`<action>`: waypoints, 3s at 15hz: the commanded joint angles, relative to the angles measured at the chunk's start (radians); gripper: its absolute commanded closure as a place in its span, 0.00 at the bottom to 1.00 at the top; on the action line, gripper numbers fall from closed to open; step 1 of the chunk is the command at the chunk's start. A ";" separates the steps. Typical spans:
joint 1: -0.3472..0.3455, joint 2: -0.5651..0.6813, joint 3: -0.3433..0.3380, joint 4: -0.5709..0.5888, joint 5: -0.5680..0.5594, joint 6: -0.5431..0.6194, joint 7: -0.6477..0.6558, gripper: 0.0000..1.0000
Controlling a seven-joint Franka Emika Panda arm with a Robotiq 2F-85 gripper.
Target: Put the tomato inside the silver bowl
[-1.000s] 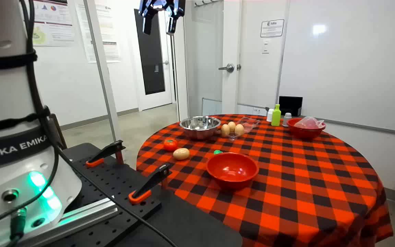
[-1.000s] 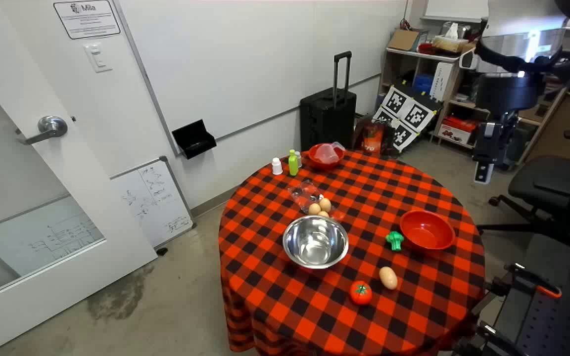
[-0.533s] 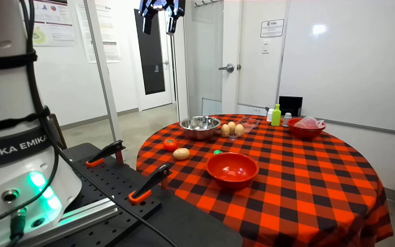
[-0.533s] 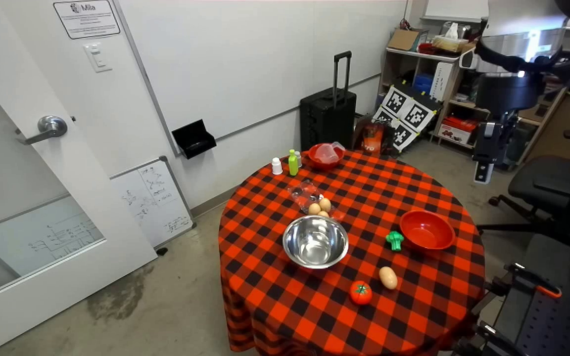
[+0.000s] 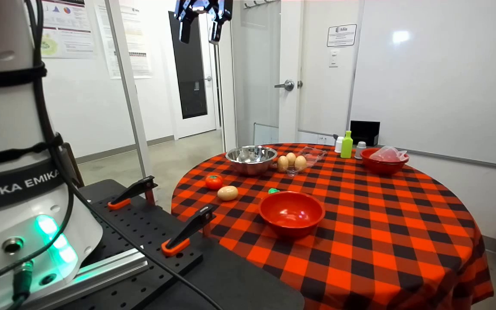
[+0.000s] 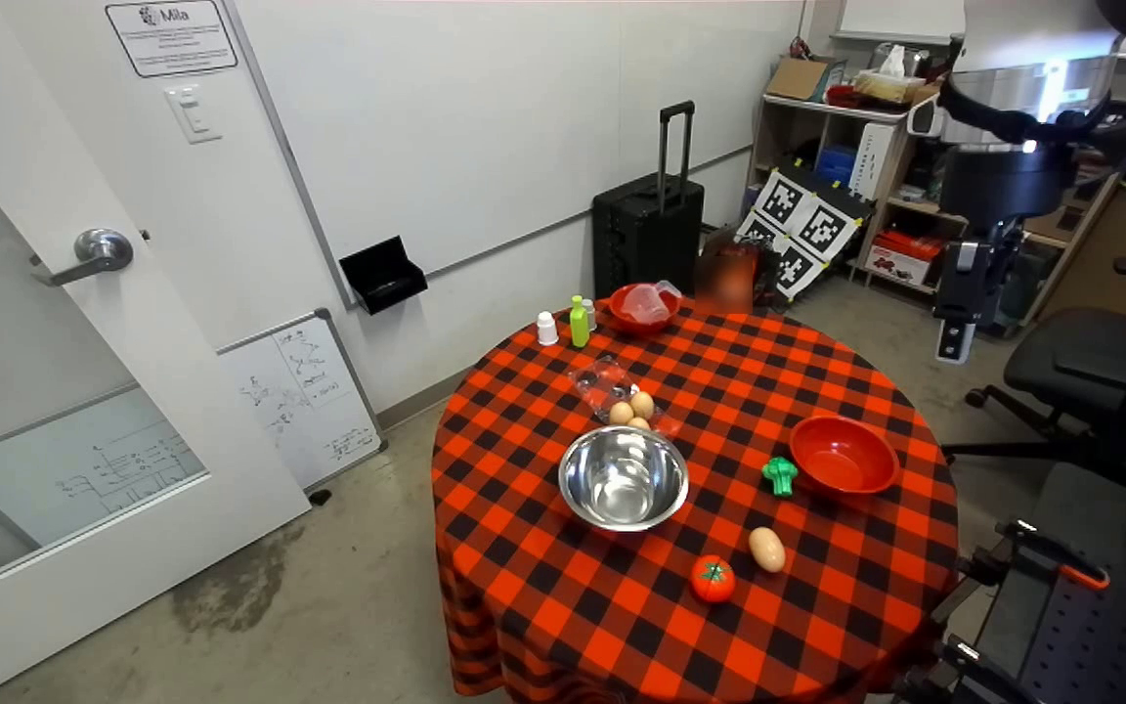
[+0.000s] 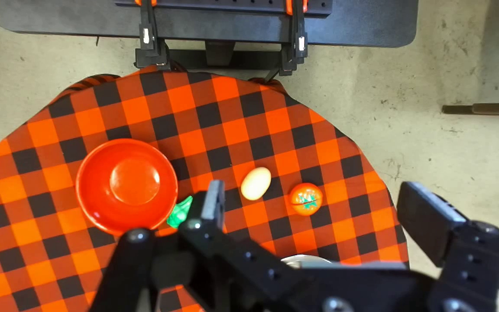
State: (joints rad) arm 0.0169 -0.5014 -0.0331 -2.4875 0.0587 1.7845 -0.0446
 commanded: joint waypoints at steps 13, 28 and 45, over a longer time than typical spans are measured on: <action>0.093 0.341 0.096 0.129 0.070 0.027 -0.015 0.00; 0.177 0.986 0.150 0.404 0.053 0.269 0.242 0.00; 0.199 1.096 0.103 0.422 -0.018 0.469 0.340 0.00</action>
State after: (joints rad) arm 0.2130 0.5672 0.0864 -2.0618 0.0533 2.1625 0.2946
